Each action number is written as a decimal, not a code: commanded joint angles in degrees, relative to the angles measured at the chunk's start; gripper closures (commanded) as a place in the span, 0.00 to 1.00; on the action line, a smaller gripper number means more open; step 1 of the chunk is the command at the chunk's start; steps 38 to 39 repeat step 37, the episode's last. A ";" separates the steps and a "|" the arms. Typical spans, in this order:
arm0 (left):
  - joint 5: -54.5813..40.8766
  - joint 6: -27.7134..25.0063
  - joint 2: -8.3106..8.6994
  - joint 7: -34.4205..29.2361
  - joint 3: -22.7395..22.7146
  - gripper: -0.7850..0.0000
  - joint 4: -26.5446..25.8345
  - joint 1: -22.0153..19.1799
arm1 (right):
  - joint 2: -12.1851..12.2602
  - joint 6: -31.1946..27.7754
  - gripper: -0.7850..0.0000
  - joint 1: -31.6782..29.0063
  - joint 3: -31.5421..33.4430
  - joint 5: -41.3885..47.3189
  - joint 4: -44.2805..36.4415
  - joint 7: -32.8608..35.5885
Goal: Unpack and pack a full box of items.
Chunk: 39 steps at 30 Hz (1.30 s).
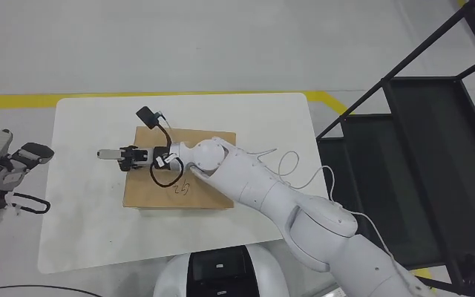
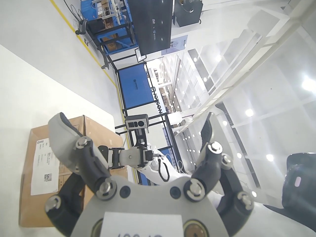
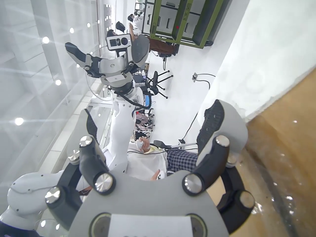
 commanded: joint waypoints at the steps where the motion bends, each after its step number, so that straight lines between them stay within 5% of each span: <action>1: 0.04 0.34 -0.09 -0.50 1.02 0.00 0.18 -0.87 | 0.45 -2.83 0.00 -0.36 1.37 0.27 -0.22 1.46; 6: 1.00 0.97 -0.25 -1.64 3.42 0.00 0.62 -3.52 | 3.61 -6.36 0.00 -2.58 5.96 -1.68 -1.52 4.25; 13: 2.46 1.46 -0.51 -2.32 6.49 0.00 1.02 -6.93 | 12.10 -10.43 0.00 -11.99 19.36 -4.84 -8.82 7.11; 22: 4.53 1.99 -1.03 -3.22 11.69 0.00 0.05 -10.38 | 22.70 -4.12 0.00 -40.49 46.59 -11.07 -45.00 9.52; 28: 5.93 1.80 -1.52 -1.90 14.93 0.00 0.30 -12.16 | 24.63 -4.46 0.00 -52.67 56.92 -8.37 -54.86 6.88; 39: 7.85 1.85 -1.88 0.57 16.43 0.00 1.31 -13.44 | 25.15 -7.36 0.00 -54.94 60.14 -6.45 -54.69 5.94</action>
